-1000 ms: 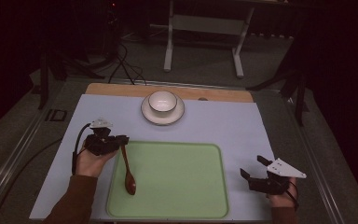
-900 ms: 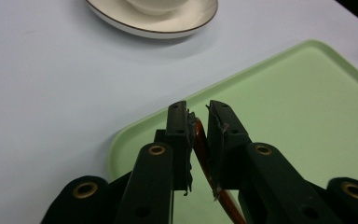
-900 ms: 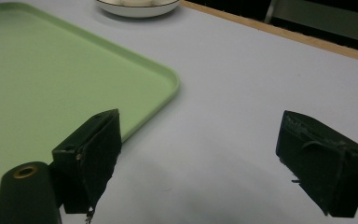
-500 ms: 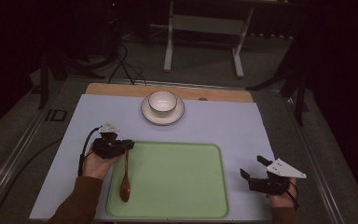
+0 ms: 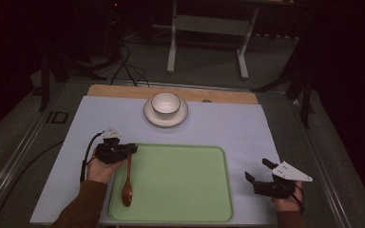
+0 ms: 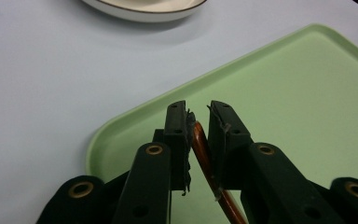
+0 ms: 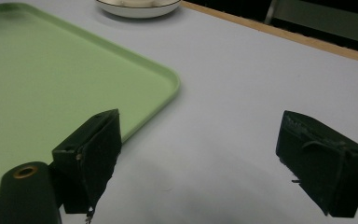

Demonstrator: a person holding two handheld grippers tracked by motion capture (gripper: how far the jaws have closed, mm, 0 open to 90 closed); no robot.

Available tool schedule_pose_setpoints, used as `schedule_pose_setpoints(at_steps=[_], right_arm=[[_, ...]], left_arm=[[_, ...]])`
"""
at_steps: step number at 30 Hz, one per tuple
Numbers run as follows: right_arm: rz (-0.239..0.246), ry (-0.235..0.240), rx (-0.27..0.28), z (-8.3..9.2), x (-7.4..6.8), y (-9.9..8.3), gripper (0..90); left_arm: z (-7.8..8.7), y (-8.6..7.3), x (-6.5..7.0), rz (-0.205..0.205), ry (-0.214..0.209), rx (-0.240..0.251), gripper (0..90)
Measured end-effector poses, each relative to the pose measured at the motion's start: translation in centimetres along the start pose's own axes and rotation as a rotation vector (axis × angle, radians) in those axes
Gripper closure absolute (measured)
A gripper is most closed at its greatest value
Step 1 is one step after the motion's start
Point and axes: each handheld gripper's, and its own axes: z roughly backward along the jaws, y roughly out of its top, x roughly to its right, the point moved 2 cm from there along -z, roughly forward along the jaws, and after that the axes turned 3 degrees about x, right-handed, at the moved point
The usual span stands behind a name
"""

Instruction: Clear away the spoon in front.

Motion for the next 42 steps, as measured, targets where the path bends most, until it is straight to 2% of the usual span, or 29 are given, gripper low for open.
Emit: schedule_pose_setpoints(at_steps=[4, 9, 10, 11, 12, 16, 26, 32, 36, 37, 38, 42], right_arm=[[-0.001, 0.000, -0.001, 0.0, 0.0, 0.0, 13.9], [-0.002, 0.000, -0.002, 0.0, 0.0, 0.0, 13.9], [-0.002, 0.000, -0.002, 0.0, 0.0, 0.0, 13.9], [-0.002, 0.000, -0.002, 0.0, 0.0, 0.0, 13.9], [-0.002, 0.001, -0.002, 0.0, 0.0, 0.0, 13.9], [-0.001, 0.001, -0.001, 0.0, 0.0, 0.0, 13.9], [-0.001, 0.001, -0.001, 0.0, -0.1, 0.0, 13.9], [0.000, 0.001, 0.001, 0.0, 0.0, 0.0, 13.9], [0.002, 0.000, 0.003, 0.0, 0.0, 0.0, 13.9], [0.001, 0.001, 0.003, 0.0, 0.0, 0.0, 13.8], [0.001, 0.001, 0.003, 0.0, 0.0, 0.0, 13.8], [-0.001, -0.001, 0.005, 0.1, 0.0, 0.1, 13.8]], left_arm=[[-0.5, -0.5, -0.3, -0.005, 0.003, -0.019, 74.6], [-1.1, -1.0, -0.7, -0.003, 0.035, -0.048, 71.9], [-1.3, -1.2, -0.9, -0.005, 0.055, -0.061, 67.6], [-1.3, -1.2, -0.9, -0.005, 0.055, -0.061, 65.9], [-1.6, -1.4, -1.0, -0.019, 0.082, -0.079, 63.6], [-1.7, -1.6, -1.3, -0.016, 0.105, -0.087, 58.0], [-0.5, -1.0, -1.5, -0.007, 0.134, 0.024, 43.4], [1.1, -0.4, -1.7, -0.013, 0.194, 0.092, 36.9], [2.6, -0.1, -2.0, -0.001, 0.229, 0.144, 33.5], [3.4, 0.0, -2.1, 0.006, 0.251, 0.164, 33.1], [3.4, 0.0, -2.1, 0.006, 0.251, 0.164, 32.5], [5.1, 0.0, -1.8, -0.016, 0.284, 0.207, 32.2]])
